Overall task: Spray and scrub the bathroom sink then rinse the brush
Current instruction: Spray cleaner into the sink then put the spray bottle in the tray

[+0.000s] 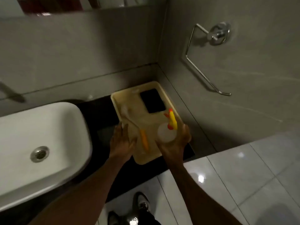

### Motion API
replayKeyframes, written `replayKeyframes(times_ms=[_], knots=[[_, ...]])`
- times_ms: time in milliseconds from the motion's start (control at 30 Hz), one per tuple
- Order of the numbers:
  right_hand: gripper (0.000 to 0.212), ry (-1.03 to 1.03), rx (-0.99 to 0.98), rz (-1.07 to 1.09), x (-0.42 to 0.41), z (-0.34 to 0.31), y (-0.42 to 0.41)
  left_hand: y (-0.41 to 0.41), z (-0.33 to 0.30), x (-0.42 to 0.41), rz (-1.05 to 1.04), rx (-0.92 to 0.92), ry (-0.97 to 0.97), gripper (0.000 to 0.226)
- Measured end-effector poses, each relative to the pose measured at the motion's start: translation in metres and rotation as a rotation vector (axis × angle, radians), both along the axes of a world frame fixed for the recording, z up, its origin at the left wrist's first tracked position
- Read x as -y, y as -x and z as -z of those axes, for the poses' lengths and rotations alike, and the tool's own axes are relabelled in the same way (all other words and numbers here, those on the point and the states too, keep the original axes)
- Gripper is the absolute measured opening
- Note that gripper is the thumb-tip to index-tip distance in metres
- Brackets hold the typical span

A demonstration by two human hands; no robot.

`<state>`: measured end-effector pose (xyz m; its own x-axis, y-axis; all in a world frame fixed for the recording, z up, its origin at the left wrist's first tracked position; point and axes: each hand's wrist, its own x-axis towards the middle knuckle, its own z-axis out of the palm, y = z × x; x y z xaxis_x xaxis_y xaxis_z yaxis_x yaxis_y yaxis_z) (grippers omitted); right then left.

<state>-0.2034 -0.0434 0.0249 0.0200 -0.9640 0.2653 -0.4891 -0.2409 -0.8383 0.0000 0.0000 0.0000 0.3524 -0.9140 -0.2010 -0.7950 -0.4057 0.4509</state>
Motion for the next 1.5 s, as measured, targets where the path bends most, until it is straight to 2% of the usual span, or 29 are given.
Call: replayKeyframes(times_ms=[133, 200, 267, 433, 567, 633, 767, 967, 1067, 1167, 1267, 1333, 1400, 1500], knots=[[0.134, -0.284, 0.175, -0.026, 0.028, 0.0, -0.005, 0.007, 0.018, 0.005, 0.013, -0.013, -0.051, 0.075], [0.134, -0.32, 0.222, -0.007, 0.043, 0.005, -0.004, 0.011, 0.021, 0.007, -0.018, -0.005, -0.03, 0.071], [0.128, -0.292, 0.19, -0.037, 0.06, 0.012, -0.003, 0.012, 0.027, 0.006, -0.037, 0.025, -0.055, 0.074], [0.1, -0.299, 0.084, -0.147, 0.094, 0.035, 0.002, 0.02, 0.031, 0.002, -0.025, 0.098, -0.186, 0.086], [0.054, -0.22, -0.006, -0.255, 0.11, 0.026, -0.008, 0.021, 0.036, 0.0, -0.043, 0.045, -0.195, 0.087], [0.041, -0.163, -0.034, -0.258, 0.113, 0.023, -0.015, 0.021, 0.035, 0.0, -0.039, 0.053, -0.205, 0.084], [0.044, -0.188, 0.011, -0.416, 0.111, 0.001, -0.027, 0.01, 0.019, -0.005, -0.024, 0.104, -0.206, 0.083], [0.054, -0.173, 0.096, -0.854, 0.071, -0.106, -0.1, -0.045, -0.033, -0.075, -0.192, 0.118, 0.292, 0.073], [0.066, -0.256, 0.093, -0.98, 0.025, -0.119, -0.138, -0.092, -0.046, -0.146, -0.26, 0.221, 0.4, 0.066], [0.059, -0.423, 0.1, -1.049, -0.032, -0.111, -0.175, -0.164, -0.047, -0.225, -0.452, 0.363, 0.285, 0.067], [0.054, -0.61, 0.034, -1.073, -0.083, -0.092, -0.215, -0.24, -0.037, -0.285, -0.788, 0.323, 0.118, 0.07], [0.058, -0.748, -0.011, -1.116, -0.112, -0.084, -0.243, -0.282, -0.03, -0.311, -0.931, 0.285, 0.023, 0.07], [0.066, -0.897, -0.038, -1.154, -0.131, -0.08, -0.269, -0.311, -0.025, -0.326, -0.894, 0.242, -0.074, 0.068], [0.056, -0.949, -0.152, -1.099, -0.144, -0.066, -0.299, -0.338, -0.023, -0.327, -0.733, 0.239, -0.1, 0.075]])
